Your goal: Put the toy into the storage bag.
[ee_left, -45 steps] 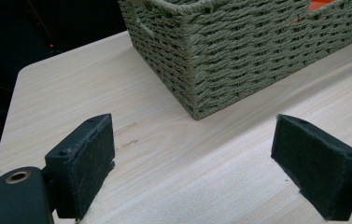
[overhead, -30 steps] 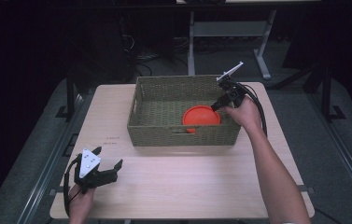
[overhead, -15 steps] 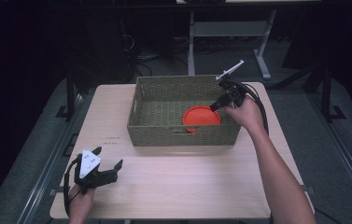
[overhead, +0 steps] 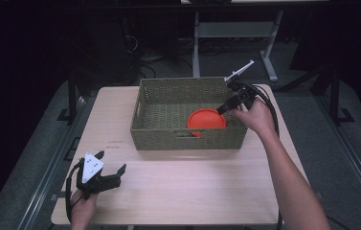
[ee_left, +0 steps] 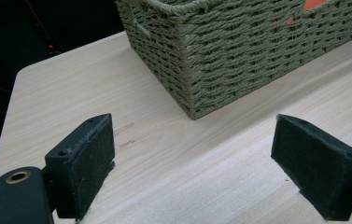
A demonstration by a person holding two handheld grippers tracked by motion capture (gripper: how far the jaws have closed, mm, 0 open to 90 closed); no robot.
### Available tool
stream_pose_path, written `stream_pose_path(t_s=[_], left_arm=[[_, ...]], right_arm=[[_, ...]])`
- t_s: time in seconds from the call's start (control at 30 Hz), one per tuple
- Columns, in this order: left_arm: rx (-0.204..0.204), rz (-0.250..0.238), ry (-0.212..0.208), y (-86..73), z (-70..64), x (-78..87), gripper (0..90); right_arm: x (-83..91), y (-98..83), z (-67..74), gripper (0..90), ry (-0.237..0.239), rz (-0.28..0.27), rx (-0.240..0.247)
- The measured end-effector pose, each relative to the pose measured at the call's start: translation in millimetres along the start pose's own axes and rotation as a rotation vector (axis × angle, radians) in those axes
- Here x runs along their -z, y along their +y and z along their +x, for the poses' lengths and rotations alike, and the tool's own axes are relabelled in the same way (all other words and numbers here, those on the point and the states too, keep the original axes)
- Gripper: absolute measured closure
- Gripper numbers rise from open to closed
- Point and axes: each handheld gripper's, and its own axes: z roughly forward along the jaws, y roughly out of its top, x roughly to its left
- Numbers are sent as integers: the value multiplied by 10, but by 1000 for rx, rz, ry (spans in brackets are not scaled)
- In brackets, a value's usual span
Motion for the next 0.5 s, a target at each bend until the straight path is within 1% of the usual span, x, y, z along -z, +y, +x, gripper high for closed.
stream_pose_path(t_s=[0.03, 0.1, 0.27, 0.33, 0.37, 0.47, 0.5], left_arm=[[3, -6, 1, -3, 1, 2, 128], [0, -3, 2, -2, 11, 12, 128], [5, -8, 3, -4, 10, 7, 128], [3, -8, 3, -3, 7, 4, 128], [5, -8, 3, -3, 5, 2, 128], [6, -8, 3, -3, 5, 2, 128], [5, -5, 3, -2, 5, 5, 128]], right_arm=[[15, -4, 8, 403, 0, -2, -3], [32, -14, 14, 400, -4, -9, 5], [55, -29, 34, 388, -6, -9, 2], [70, -38, 42, 389, -8, -10, 8], [84, -44, 56, 389, -12, -10, 2], [107, -68, 75, 381, -6, -16, 10], [113, -79, 72, 379, -5, -20, 19]])
